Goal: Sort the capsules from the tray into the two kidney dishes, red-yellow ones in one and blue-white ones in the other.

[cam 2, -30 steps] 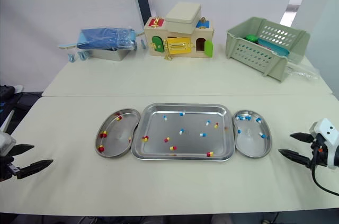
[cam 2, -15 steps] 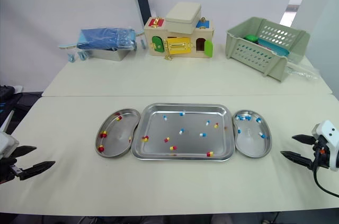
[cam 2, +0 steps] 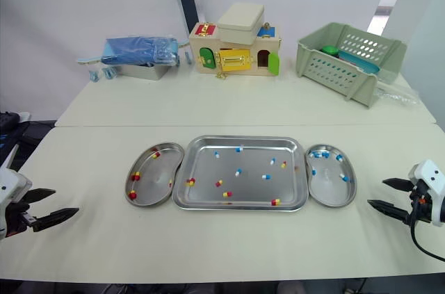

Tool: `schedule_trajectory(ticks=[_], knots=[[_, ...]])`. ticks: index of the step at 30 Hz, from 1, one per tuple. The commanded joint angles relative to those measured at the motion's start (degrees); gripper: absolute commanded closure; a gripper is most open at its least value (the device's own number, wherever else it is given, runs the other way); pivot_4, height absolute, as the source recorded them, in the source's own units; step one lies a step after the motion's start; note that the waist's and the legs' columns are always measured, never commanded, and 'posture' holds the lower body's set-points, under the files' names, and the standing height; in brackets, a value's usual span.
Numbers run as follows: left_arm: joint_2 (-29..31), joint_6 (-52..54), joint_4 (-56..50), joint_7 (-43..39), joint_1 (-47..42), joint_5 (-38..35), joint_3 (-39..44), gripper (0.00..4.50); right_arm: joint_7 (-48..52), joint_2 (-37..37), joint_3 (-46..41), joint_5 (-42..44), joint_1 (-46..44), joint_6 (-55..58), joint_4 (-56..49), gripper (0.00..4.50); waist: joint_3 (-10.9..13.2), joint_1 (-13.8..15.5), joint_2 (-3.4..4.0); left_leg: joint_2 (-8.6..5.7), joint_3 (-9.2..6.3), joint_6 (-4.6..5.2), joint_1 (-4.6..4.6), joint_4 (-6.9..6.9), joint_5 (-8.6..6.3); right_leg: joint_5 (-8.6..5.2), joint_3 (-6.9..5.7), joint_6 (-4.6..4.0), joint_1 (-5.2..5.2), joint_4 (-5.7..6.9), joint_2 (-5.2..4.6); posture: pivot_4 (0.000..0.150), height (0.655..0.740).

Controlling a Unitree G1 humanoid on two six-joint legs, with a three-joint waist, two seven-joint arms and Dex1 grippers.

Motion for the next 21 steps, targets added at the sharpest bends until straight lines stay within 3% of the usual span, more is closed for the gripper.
schedule_trajectory(ticks=[1, 11, 16, 21], knots=[[0.19, -0.15, -0.56, -0.32, 0.26, -0.23, 0.12, 0.02, -0.1, -0.48, -2.13, 0.4, 0.76, -0.3, -1.52, 0.0, 0.0, -0.01, 0.0, 0.0, -0.01, 0.0, 0.0, 0.0, 0.0, 0.0, 0.0, 0.0, 0.0, 0.0, 0.0, 0.15, 0.74], [0.13, 1.24, -3.53, -1.3, 0.38, -1.58, 0.88, 0.02, 0.56, -0.14, -2.64, 1.29, 2.49, -0.35, -3.07, 0.0, 0.0, 0.03, 0.0, 0.0, -0.01, 0.0, 0.0, 0.01, 0.0, 0.0, 0.0, 0.0, 0.01, 0.01, 0.0, 0.15, 0.74], [0.42, 6.85, -11.39, -2.77, -1.28, -5.79, 1.37, 0.02, 3.82, 2.48, -4.1, 4.73, 11.45, -0.87, -13.85, 0.0, -0.02, 0.2, -0.05, 0.0, -0.04, 0.0, -0.03, 0.01, 0.0, 0.0, -0.04, 0.0, 0.04, -0.02, 0.0, 0.15, 0.74], [1.8, 13.64, -20.91, -4.54, -2.69, -9.62, 0.13, 0.02, 1.27, 9.39, -5.73, 9.21, 22.16, -0.53, -31.34, 0.0, -0.03, 0.37, -0.05, 0.0, -0.06, 0.0, -0.03, 0.03, 0.0, 0.0, -0.04, 0.0, 0.08, -0.02, 0.0, 0.15, 0.74]])
